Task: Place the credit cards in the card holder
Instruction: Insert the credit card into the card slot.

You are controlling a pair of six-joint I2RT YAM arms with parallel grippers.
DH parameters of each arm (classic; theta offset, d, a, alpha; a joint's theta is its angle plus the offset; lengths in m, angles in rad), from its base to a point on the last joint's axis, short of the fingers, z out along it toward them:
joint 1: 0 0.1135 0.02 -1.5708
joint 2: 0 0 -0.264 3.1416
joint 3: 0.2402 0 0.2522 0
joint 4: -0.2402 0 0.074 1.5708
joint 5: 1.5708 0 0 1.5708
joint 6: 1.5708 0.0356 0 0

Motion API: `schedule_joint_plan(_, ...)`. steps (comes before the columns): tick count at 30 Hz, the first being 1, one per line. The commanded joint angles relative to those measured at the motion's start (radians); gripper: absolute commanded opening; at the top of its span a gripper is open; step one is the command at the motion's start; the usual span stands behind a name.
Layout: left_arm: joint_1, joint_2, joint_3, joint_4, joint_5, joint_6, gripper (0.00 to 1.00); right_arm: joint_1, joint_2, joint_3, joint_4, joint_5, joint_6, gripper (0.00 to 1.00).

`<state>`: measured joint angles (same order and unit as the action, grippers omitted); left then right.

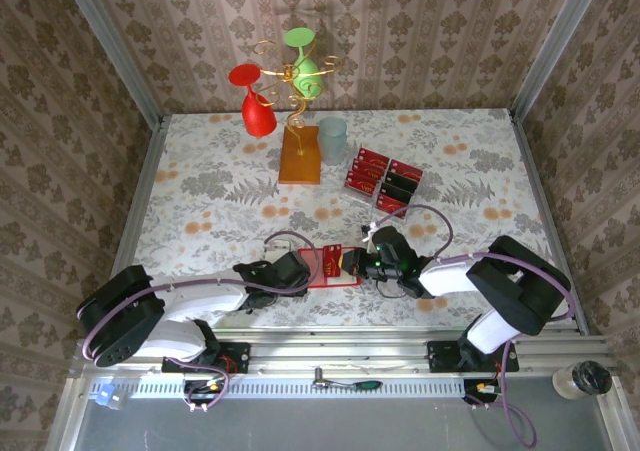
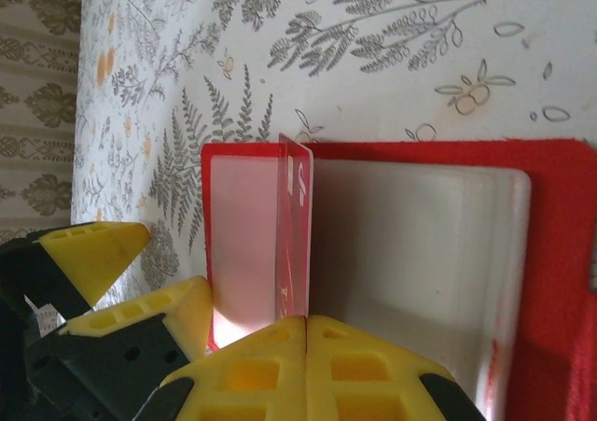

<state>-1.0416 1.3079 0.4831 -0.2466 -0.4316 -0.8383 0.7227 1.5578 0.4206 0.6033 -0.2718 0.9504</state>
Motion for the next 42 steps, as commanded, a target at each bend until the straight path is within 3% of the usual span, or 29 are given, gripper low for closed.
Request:
schedule_joint_plan(1,-0.008,-0.01,-0.024,-0.046,-0.022,-0.008,1.0,0.012,-0.004,-0.024,0.006,0.004,0.011,0.0)
schedule_joint_plan(42,-0.012,-0.009,-0.031,-0.036,-0.024,-0.019,1.0,0.034,0.044,0.05,-0.151,-0.028,-0.013,0.0)
